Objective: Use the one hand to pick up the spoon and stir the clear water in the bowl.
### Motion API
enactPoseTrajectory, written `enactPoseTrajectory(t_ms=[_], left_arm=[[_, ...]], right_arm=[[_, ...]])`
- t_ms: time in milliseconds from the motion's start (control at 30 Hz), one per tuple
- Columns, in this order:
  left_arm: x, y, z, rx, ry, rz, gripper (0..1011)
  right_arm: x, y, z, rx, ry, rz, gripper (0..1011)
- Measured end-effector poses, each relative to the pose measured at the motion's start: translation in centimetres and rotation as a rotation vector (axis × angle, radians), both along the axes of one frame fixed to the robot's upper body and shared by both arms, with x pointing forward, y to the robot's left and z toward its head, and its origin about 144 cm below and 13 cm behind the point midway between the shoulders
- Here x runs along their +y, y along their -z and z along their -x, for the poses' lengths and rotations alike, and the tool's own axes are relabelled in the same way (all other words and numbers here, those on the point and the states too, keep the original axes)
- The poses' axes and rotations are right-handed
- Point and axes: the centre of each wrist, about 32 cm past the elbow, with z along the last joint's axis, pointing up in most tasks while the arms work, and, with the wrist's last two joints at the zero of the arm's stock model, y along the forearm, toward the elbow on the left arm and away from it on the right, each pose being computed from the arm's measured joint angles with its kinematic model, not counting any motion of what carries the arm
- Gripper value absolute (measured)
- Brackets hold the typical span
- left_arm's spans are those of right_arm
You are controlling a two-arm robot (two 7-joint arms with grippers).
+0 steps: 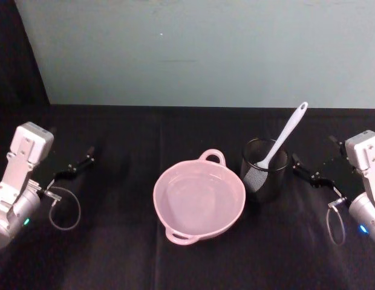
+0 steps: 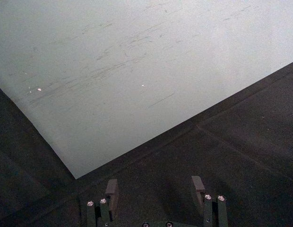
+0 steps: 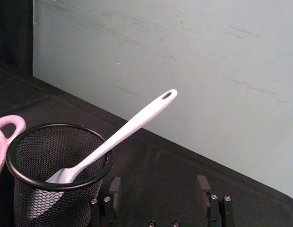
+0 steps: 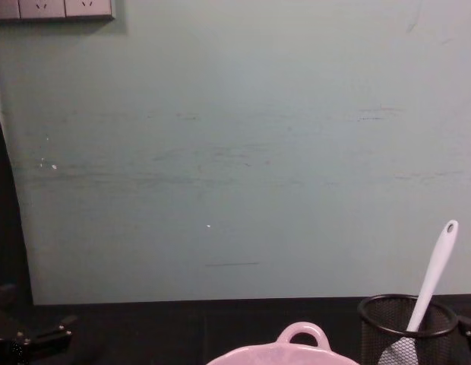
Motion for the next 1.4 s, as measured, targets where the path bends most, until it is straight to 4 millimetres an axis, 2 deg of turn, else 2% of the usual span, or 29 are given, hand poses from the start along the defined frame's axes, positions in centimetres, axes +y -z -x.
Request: enactPoseTrajectory(t_ms=[1400], left_arm=[[0.0,0.0,0.0,0.0,0.0,0.0,1005]], right_arm=[[0.0,0.0,0.0,0.0,0.0,0.0,1003]])
